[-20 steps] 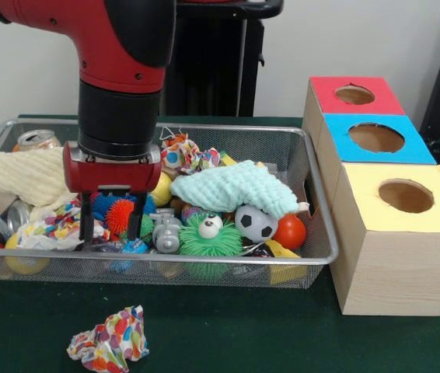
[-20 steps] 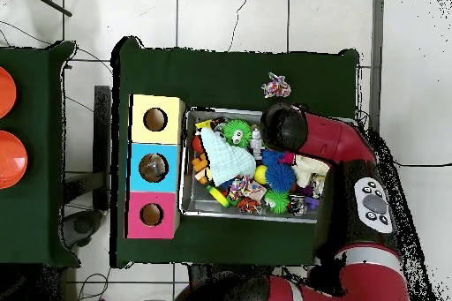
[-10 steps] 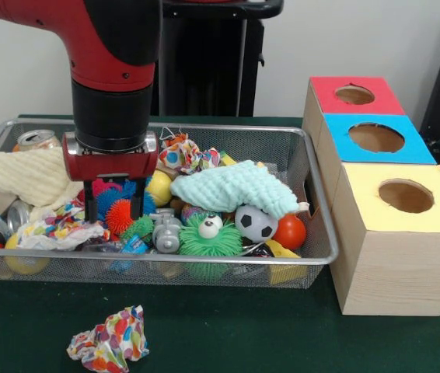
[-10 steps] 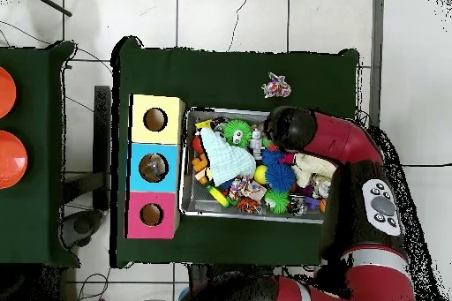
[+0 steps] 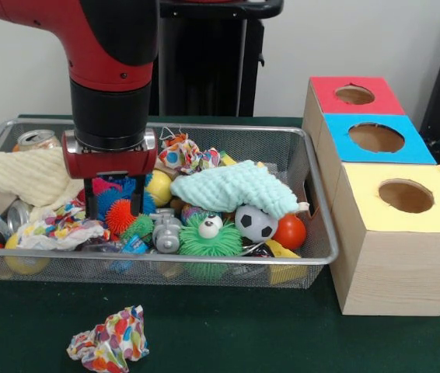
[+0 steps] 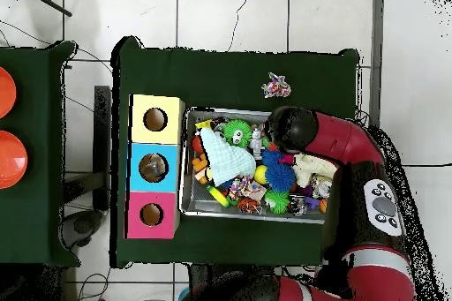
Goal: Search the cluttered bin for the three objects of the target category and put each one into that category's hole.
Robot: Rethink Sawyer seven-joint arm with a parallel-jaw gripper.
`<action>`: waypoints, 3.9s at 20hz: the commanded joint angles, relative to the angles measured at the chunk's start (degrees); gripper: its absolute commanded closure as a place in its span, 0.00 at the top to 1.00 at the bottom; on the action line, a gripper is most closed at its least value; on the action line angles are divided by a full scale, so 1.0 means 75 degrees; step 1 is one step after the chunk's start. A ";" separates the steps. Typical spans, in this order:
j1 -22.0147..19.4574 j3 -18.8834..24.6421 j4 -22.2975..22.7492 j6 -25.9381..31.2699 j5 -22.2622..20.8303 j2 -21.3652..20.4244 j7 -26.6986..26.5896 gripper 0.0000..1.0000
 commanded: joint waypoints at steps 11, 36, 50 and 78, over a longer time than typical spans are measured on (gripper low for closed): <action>-0.0052 0.0258 0.0030 0.0283 0.0211 0.0358 0.1379 1.00; -0.0138 0.0383 0.0177 -0.0449 0.0197 0.0841 0.1461 1.00; -0.0278 0.0473 0.0113 -0.0415 0.0220 0.0945 0.1274 1.00; 0.0095 0.0058 -0.0689 0.0054 0.0292 0.1308 0.1616 1.00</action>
